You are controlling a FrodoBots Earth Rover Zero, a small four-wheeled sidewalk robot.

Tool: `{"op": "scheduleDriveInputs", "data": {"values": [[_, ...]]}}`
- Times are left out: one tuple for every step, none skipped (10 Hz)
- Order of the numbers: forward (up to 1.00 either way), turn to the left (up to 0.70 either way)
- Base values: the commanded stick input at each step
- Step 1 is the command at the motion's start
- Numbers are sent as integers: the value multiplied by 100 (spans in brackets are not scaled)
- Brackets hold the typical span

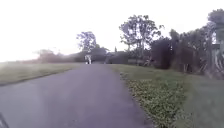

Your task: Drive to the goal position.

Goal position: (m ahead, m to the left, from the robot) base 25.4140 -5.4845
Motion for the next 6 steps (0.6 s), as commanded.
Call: {"op": "scheduleDriveInputs", "data": {"values": [[70,0],[70,0],[70,0],[70,-5],[70,-10],[39,0]]}}
